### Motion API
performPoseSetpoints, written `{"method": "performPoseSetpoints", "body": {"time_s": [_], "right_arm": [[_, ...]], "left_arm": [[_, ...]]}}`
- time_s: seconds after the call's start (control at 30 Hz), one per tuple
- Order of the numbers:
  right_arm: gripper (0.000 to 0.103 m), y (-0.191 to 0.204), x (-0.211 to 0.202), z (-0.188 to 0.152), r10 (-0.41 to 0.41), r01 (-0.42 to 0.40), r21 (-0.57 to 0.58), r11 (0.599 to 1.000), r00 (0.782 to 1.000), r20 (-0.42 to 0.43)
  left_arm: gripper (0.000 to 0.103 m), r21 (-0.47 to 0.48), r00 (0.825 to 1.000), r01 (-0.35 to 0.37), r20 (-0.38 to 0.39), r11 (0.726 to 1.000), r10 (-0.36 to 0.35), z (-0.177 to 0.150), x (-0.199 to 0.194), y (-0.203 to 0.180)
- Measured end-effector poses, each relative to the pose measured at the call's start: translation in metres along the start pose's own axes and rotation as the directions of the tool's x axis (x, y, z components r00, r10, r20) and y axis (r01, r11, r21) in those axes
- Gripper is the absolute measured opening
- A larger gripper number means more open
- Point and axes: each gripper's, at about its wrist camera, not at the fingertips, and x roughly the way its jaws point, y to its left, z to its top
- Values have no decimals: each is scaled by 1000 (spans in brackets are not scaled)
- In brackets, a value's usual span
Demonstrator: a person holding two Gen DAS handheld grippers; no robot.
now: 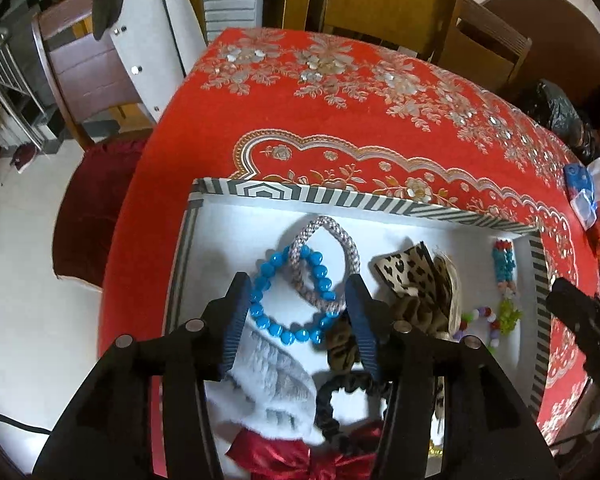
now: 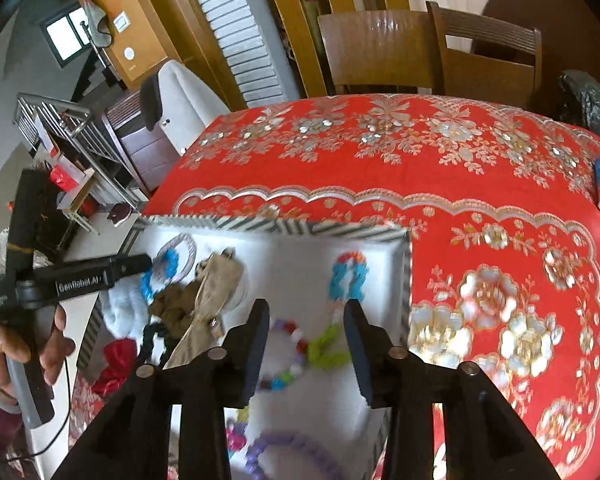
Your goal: Organize jewelry
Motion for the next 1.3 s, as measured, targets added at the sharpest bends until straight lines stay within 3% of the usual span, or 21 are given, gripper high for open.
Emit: {"method": "performPoseSetpoints", "body": {"time_s": [0.47,0.63,1.3], "right_arm": [[43,27,-28,-47,22,-23,57,998,1000,12],[64,32,-45,-57,29,-31,54,998,999,37],[64,58,-81,-85,-3,2,14,1000,998,65]], "left_arm": [[49,63,986,-100,138,993,91,-52,-67,-21],[49,37,980,-109,172,993,101,-74,-88,-24],[49,-1,960,-145,242,989,141,-132,-138,-34]]}}
